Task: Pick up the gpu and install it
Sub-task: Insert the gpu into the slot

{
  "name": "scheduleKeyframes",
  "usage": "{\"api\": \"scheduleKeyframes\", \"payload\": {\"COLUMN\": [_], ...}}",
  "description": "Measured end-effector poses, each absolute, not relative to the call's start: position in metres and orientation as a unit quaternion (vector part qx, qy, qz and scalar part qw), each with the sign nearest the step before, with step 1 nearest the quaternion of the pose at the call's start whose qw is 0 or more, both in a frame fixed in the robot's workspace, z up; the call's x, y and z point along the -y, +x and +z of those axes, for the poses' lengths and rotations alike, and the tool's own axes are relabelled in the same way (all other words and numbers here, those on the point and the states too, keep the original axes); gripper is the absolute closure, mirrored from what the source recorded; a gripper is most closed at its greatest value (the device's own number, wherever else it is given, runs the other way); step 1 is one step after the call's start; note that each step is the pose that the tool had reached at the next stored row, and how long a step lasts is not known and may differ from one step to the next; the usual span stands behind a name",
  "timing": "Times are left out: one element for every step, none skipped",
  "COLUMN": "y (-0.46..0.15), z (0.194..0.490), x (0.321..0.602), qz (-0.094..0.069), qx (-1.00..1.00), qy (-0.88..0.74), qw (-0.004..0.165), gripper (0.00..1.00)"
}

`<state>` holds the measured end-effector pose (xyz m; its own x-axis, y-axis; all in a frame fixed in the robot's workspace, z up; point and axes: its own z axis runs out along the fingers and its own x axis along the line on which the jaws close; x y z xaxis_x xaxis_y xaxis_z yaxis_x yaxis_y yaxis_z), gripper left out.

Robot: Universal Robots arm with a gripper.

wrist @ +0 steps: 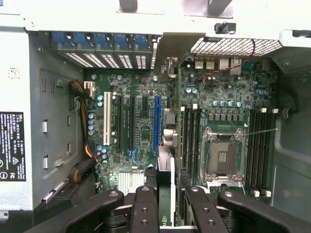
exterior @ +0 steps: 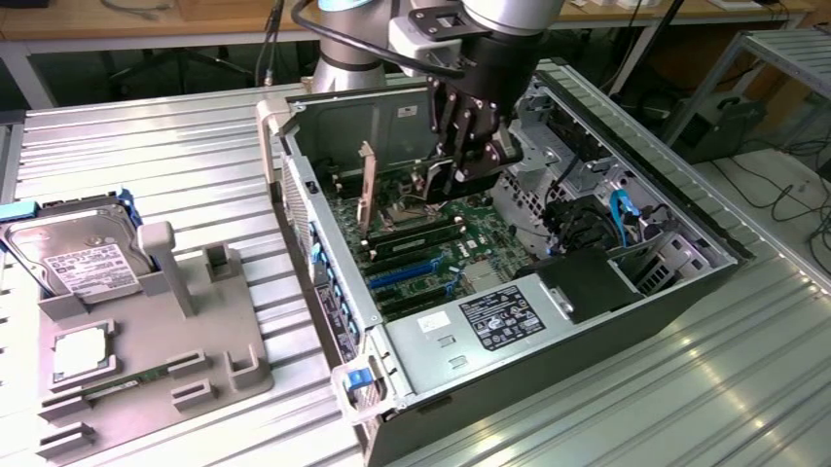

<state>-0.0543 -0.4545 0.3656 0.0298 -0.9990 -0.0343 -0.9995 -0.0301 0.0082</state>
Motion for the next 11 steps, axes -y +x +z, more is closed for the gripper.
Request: {"api": "scheduleKeyframes", "payload": {"y": [-0.0543,-0.0544,-0.0543,-0.0543,-0.0544,-0.0543,-0.0543,-0.0543,-0.0544,-0.0544,-0.0544], "z": [0.3652,0.3647,0.3643,0.3638,0.3634,0.3629,0.3624,0.3619,0.3613,0.3608,0.3602], "x": [0.4545,0.4545,0.4545,0.4545,0.4545,0.4545,0.4545,0.4545,0.4545,0.4545,0.4545], "qz": [0.015,0.015,0.015,0.015,0.015,0.015,0.015,0.015,0.015,0.015,0.015], "qx": [-0.696,-0.696,-0.696,-0.696,-0.696,-0.696,-0.696,-0.696,-0.696,-0.696,-0.696], "qy": [-0.718,-0.718,-0.718,-0.718,-0.718,-0.718,-0.718,-0.718,-0.718,-0.717,-0.717], "qw": [0.009,0.009,0.009,0.009,0.009,0.009,0.009,0.009,0.009,0.009,0.009], "gripper": [0.73,0.73,0.73,0.73,0.73,0.73,0.73,0.73,0.73,0.73,0.73]}}
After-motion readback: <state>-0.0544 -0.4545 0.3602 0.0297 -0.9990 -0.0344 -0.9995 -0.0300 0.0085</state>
